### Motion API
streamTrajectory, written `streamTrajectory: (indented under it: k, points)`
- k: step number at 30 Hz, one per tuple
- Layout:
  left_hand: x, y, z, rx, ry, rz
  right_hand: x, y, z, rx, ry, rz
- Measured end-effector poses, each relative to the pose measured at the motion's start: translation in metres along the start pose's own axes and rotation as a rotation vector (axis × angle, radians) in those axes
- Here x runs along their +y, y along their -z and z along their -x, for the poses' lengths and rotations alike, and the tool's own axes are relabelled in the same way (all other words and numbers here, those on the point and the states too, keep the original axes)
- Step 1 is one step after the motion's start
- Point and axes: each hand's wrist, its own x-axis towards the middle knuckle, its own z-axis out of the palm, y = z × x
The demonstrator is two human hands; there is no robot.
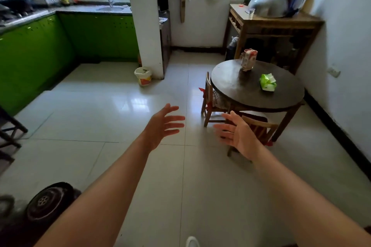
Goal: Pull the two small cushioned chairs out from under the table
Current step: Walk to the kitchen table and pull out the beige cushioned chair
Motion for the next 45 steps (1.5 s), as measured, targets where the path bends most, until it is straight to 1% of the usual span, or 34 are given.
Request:
streamTrajectory:
  k: [5,10,16,19,26,31,37,45]
  points:
    - [0.020,-0.001,-0.080,0.017,-0.002,0.000,-0.031,0.014,-0.083,-0.030,-0.017,0.010]
    - [0.037,0.015,-0.151,0.043,0.020,0.015,-0.049,0.018,-0.156,-0.024,-0.045,-0.001]
    - [0.051,0.054,-0.243,0.046,0.029,0.036,-0.061,0.002,-0.251,-0.013,-0.052,0.011]
    - [0.060,0.080,-0.299,0.044,0.035,0.051,-0.067,-0.013,-0.306,0.026,-0.050,-0.005]
    - [0.093,0.134,-0.433,-0.035,0.088,0.017,-0.086,-0.055,-0.429,0.127,-0.073,-0.059]
    - [0.115,0.156,-0.517,-0.087,0.131,-0.007,-0.099,-0.064,-0.503,0.213,-0.095,-0.100]
    - [0.125,0.164,-0.612,-0.152,0.169,-0.009,-0.109,-0.063,-0.585,0.276,-0.142,-0.135]
    - [0.135,0.156,-0.756,-0.207,0.213,-0.047,-0.133,-0.033,-0.716,0.318,-0.165,-0.166]
